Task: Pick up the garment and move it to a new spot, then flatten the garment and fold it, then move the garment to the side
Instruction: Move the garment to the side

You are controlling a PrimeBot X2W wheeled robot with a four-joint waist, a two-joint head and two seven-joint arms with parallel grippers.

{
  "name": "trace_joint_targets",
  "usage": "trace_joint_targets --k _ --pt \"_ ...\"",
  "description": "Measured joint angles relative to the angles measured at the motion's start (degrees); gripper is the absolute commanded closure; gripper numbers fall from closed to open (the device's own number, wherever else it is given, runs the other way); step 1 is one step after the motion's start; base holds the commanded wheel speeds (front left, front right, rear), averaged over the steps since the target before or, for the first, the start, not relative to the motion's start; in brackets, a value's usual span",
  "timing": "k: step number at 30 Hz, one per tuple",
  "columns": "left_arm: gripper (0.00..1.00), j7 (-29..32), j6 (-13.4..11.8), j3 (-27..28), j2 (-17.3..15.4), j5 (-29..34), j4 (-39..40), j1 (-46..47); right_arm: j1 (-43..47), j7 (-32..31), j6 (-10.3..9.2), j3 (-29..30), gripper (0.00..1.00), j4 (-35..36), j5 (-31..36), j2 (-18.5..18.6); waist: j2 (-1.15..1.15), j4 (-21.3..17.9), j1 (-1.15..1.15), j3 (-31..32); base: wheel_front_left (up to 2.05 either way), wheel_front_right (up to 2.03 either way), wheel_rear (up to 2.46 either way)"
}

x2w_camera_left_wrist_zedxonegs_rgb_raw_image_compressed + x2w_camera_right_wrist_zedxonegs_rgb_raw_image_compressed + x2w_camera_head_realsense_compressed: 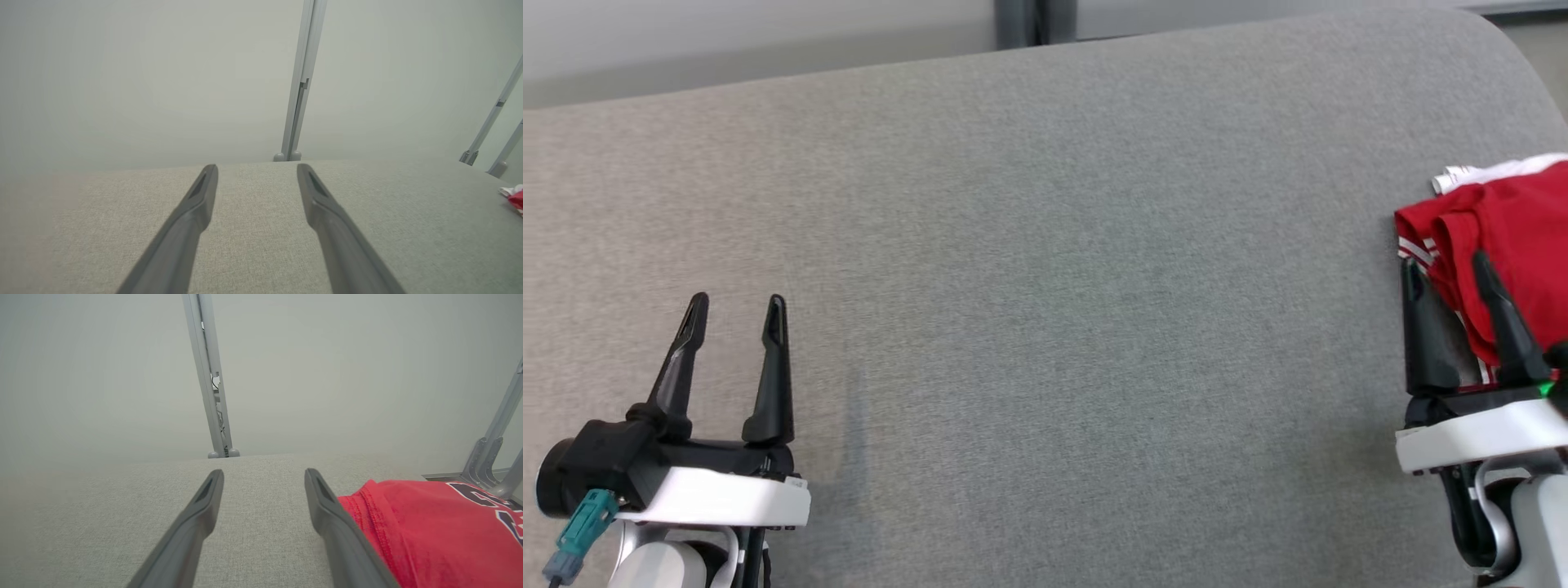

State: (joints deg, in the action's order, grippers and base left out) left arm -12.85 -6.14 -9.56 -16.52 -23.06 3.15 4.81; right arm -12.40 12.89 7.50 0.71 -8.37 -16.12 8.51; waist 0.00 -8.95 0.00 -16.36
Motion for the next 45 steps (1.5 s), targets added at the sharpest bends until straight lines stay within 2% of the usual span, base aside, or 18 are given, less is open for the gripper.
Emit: trace_joint_targets --k 12,29,45 --pt "0.0 -1.3 0.0 1.1 0.0 -1.2 -2.1 -5.3 3.2 -3.0 0.0 -3.6 0.0 2.6 2.6 -1.6 0.0 4.7 0.0 7.2 0.0 0.0 0.0" --pt "0.0 0.3 0.2 -0.6 0.1 -2.8 -3.2 -11.8 11.9 -4.9 0.0 -2.0 0.0 2.9 3.1 -3.0 0.0 6.5 0.0 16.1 0.0 0.0 0.0" --pt "0.0 0.8 0.0 -0.9 -0.3 -3.4 -3.0 -12.5 13.2 -5.8 0.0 -1.4 0.0 5.4 3.7 -3.5 0.0 7.3 0.0 17.1 0.0 0.0 0.0"
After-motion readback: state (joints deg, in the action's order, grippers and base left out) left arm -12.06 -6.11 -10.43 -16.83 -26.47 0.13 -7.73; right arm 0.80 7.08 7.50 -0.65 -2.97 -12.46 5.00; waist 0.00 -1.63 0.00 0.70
